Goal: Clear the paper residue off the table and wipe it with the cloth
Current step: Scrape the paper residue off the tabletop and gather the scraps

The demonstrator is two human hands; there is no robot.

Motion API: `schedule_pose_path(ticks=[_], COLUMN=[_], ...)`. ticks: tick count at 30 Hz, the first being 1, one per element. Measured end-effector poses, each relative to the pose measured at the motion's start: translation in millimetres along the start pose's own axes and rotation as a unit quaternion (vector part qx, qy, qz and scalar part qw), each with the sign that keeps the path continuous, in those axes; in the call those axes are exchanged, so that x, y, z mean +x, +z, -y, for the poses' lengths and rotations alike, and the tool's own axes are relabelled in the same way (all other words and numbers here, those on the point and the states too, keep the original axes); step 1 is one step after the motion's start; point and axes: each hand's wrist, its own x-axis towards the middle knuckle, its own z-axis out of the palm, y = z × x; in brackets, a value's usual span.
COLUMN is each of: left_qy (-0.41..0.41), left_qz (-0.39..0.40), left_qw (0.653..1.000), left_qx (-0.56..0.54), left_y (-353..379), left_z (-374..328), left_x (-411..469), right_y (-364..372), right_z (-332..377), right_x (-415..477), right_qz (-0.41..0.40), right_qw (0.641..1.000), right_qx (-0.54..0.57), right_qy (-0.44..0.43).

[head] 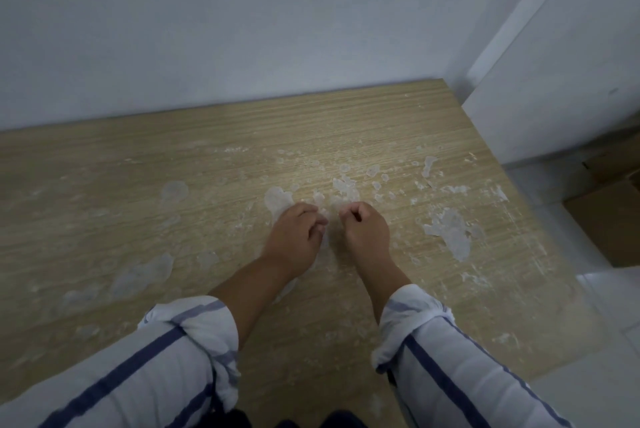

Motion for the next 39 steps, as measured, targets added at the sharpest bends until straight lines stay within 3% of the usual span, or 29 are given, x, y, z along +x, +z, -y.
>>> schedule_pose_path(ticks=[7,14,17,21,25,27,29,32,36,39], left_qy=[-0.139,-0.304,-0.332,-0.349,-0.364,-0.36,-0.362,-0.367,-0.353,-0.358], left_qz=[-0.048,-0.079,-0.099,-0.118,-0.147,-0.18,-0.208,-0.217,-0.174,-0.151], left_qw=[0.981,0.922,0.893,0.878,0.886,0.879,0.866,0.862,0.885,0.896], left_qx=[-0.128,-0.224,-0.289,-0.306,-0.247,-0.256,-0.275,-0.274,-0.247,-0.215], left_y=[-26,-59,-74,-99,-131,-146,-161,-185,-212,-230], left_z=[-22,-19,-10,10,26,34,46,71,103,124], left_x=[-43,-94,-117,-144,-172,-190,-208,-235,-269,-294], right_y=[23,50,65,84,108,120,134,162,201,228], right_z=[2,16,22,36,57,71,83,98,116,127], right_x=[-41,-82,-100,-123,-148,-160,-173,-193,-227,-249], right_qz=[0.016,0.055,0.076,0.112,0.188,0.277,0.378,0.429,0.455,0.439], right_qw=[0.988,0.952,0.93,0.915,0.927,0.935,0.915,0.881,0.853,0.879], right_qx=[-0.064,-0.115,-0.14,-0.146,-0.066,-0.003,0.103,0.2,0.243,0.184], right_qy=[-0.139,-0.277,-0.331,-0.36,-0.317,-0.224,-0.098,0.029,0.075,0.029])
